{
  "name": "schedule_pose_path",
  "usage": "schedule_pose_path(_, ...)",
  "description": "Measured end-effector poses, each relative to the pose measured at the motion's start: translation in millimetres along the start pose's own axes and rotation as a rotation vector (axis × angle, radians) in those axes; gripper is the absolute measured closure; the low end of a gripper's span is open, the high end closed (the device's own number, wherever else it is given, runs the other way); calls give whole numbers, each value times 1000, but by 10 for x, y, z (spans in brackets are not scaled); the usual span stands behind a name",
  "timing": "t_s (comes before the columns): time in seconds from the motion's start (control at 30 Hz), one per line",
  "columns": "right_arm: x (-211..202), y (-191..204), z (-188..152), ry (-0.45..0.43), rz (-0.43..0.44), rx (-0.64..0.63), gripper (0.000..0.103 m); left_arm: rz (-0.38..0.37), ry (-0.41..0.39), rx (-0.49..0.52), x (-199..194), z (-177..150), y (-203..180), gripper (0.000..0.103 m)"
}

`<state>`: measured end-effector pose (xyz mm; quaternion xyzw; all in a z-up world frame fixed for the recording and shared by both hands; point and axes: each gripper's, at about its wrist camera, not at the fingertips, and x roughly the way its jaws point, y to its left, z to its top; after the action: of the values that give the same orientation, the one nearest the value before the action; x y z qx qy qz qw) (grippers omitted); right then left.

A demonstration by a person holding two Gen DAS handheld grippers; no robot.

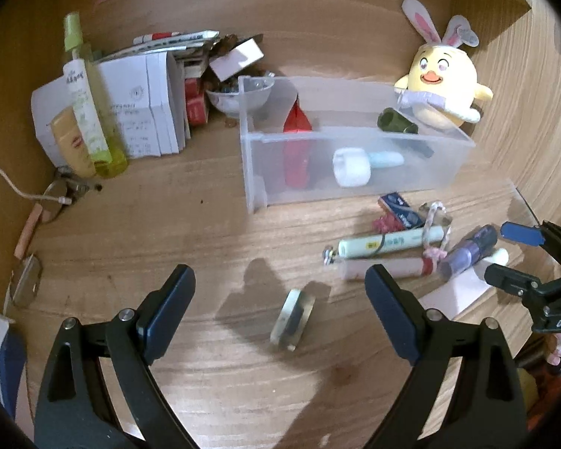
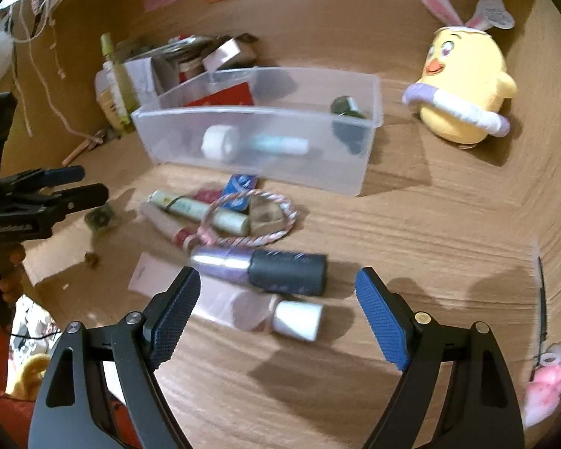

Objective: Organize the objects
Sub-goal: 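Withdraw both open tools from the bin toward the remaining items, then grasp the small clear cosmetic with the left tool while the right tool grips the pink tube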

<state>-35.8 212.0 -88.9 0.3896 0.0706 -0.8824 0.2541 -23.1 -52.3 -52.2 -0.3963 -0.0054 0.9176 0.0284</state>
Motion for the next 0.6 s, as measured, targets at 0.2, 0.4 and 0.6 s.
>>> schedule_pose_path(0.2,49,145,-17,20,25,-45,20,19,26,-34,60,-121,100,10)
schedule_pose_path(0.4,42,177,-22,22,13,-56,29,18,16,-59,48,-186,156,10)
schedule_pose_path(0.6,63,144,-40,55,-8,-54,45,16,20,-58,61,-201,145,25)
